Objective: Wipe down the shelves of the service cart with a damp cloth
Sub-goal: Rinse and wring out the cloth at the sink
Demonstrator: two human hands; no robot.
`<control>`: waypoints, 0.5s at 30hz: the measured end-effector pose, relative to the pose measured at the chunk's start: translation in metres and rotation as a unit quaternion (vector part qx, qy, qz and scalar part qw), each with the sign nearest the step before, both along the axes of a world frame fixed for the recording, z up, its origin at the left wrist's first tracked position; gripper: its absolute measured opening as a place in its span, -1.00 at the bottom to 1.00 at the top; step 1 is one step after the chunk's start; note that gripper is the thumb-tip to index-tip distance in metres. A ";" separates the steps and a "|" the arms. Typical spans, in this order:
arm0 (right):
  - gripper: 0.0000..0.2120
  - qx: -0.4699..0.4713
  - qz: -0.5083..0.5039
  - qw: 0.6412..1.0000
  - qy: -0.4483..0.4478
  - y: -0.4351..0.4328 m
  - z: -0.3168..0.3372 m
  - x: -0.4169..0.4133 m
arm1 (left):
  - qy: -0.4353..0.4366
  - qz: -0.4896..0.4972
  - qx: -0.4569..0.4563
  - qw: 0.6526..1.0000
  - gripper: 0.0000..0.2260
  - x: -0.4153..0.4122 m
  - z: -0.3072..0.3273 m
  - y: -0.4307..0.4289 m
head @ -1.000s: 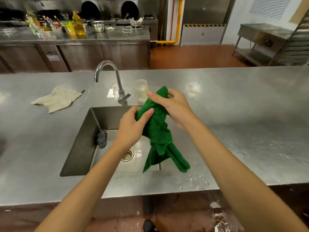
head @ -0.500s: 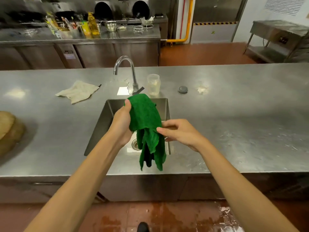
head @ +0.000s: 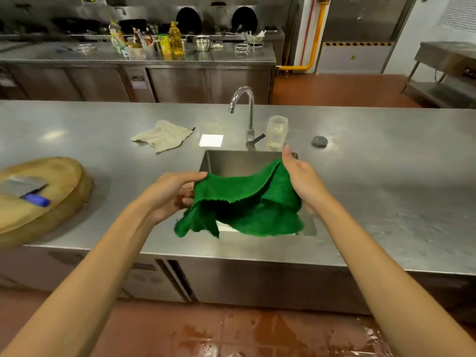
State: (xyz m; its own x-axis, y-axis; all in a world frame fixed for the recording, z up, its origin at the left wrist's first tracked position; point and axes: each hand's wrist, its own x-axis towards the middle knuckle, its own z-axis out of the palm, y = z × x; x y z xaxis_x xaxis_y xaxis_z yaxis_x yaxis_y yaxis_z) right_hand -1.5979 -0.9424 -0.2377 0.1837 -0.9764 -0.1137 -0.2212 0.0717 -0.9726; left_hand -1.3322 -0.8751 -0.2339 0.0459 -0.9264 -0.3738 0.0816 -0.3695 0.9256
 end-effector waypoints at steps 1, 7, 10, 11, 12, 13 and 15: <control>-0.06 0.021 0.008 1.000 -0.021 0.004 0.004 0.009 | -0.015 -0.006 -0.004 1.000 -0.70 0.015 -0.002 0.004; -0.40 0.000 0.112 0.988 0.109 0.012 0.014 0.055 | -0.141 0.050 -0.041 0.988 -0.82 0.089 -0.018 0.020; -0.57 -0.104 0.099 0.958 0.249 0.014 0.014 0.089 | -0.164 0.094 -0.050 0.981 -0.85 0.112 -0.028 0.024; -0.71 -0.139 0.106 0.948 0.266 0.017 0.016 0.100 | -0.164 0.099 -0.048 0.980 -0.87 0.118 -0.031 0.025; -0.72 -0.166 0.111 0.940 0.277 0.021 0.017 0.109 | -0.168 0.095 -0.044 0.980 -0.87 0.124 -0.031 0.027; -0.61 -0.184 0.112 0.934 0.286 0.022 0.018 0.118 | -0.172 0.083 -0.044 0.981 -0.81 0.129 -0.032 0.029; -0.45 -0.207 0.102 0.931 0.283 0.023 0.018 0.134 | -0.201 0.040 -0.059 0.977 -0.59 0.139 -0.036 0.030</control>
State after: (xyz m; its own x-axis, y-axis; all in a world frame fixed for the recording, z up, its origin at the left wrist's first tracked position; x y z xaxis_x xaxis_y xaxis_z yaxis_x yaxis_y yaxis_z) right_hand -1.4635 -0.9189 -0.2199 0.3946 -0.9097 0.1296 -0.6746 -0.3826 -0.6313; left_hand -1.1927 -0.8450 -0.2699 0.2416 -0.9494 -0.2007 -0.2733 -0.2650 0.9247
